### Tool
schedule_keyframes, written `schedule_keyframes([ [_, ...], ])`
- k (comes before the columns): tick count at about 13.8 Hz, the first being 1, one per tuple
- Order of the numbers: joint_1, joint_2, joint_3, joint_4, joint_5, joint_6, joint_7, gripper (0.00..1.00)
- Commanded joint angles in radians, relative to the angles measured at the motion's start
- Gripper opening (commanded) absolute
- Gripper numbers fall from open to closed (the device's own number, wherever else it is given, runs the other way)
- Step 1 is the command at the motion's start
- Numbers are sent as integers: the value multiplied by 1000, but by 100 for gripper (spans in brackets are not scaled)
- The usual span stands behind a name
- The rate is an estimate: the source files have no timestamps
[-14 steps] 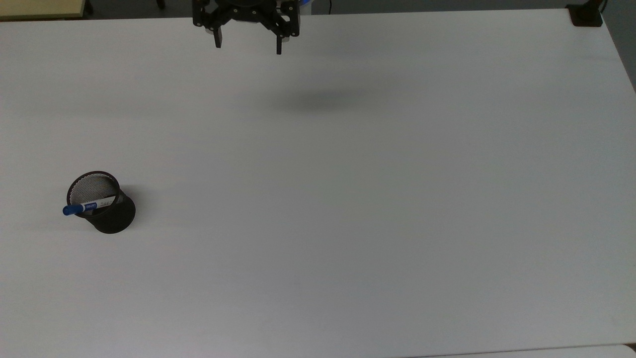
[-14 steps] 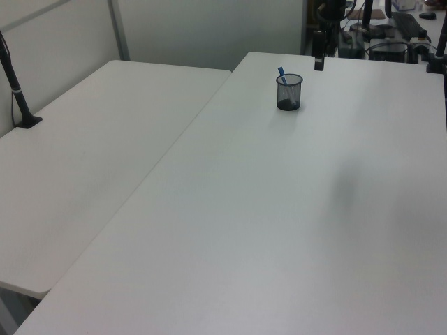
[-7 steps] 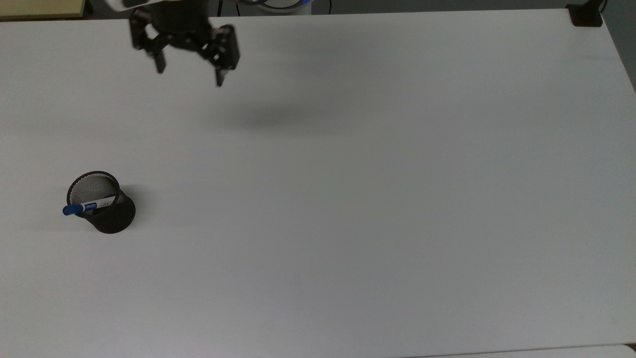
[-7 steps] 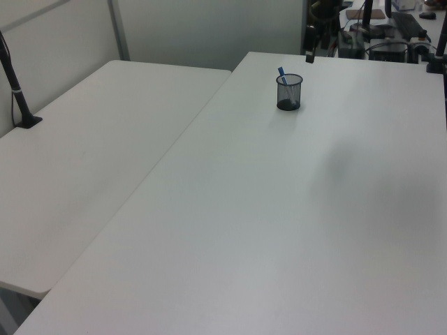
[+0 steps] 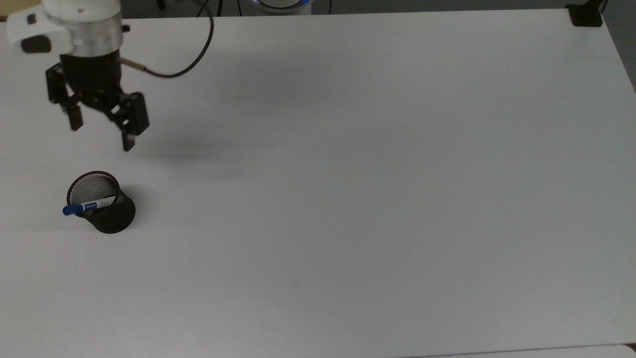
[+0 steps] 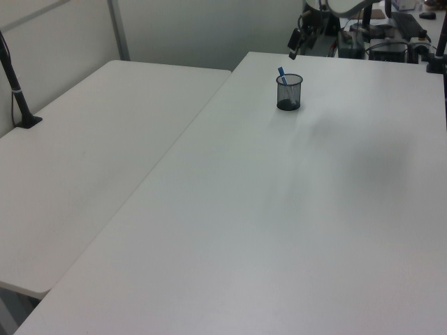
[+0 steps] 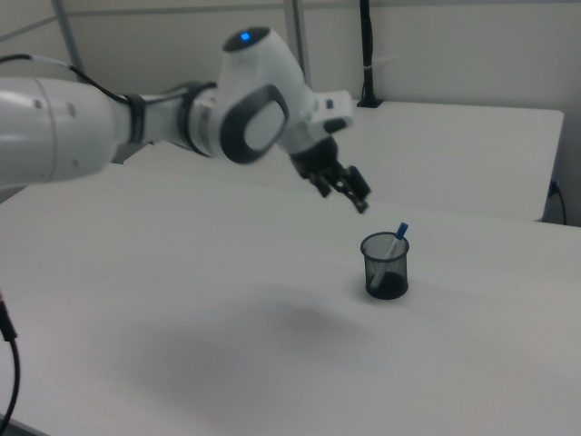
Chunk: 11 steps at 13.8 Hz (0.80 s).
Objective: Remove the marker
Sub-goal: 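Move the open gripper over the black mesh pen cup and lower it, then close the gripper on the blue-capped marker inside the cup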
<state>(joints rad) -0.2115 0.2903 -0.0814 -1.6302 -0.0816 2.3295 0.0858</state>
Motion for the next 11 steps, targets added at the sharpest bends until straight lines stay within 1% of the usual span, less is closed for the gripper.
schedule_keyframes([
  [1, -17, 108, -37, 4, 20, 233, -12, 100],
  [3, -38, 150, -37, 16, 20, 338, 15, 100],
  [5, -48, 197, -38, 24, 14, 421, 64, 96],
  [8, -60, 253, -37, 29, 16, 525, 69, 85],
  [10, -58, 271, -37, 29, 17, 562, 80, 75],
  [11, -54, 288, -35, 30, 14, 573, 103, 75],
])
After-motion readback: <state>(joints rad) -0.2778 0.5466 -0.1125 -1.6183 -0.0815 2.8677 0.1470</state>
